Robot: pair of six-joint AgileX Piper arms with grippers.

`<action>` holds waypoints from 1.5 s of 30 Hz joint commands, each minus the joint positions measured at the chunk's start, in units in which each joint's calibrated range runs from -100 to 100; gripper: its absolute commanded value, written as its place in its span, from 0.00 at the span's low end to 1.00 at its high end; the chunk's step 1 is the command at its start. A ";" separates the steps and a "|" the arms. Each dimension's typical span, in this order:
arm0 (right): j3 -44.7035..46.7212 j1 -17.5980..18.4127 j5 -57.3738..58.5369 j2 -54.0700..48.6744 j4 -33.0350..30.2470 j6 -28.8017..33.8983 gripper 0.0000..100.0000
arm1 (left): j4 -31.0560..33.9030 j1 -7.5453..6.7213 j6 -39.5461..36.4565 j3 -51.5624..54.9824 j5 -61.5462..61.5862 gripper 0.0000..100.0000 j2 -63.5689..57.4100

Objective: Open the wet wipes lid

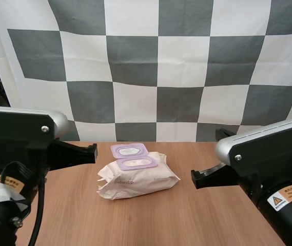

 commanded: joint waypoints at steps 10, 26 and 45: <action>18.46 -0.37 -29.10 0.00 -0.03 5.74 0.00 | 2.33 -0.13 0.24 21.77 -22.64 0.00 0.00; 19.42 -3.10 -12.78 0.00 -0.03 7.04 0.00 | 3.09 -0.50 -3.34 23.19 -8.89 0.00 0.00; 19.42 -3.12 -7.56 0.00 -0.96 7.53 0.00 | 3.92 0.39 -9.73 23.19 -3.84 0.00 0.00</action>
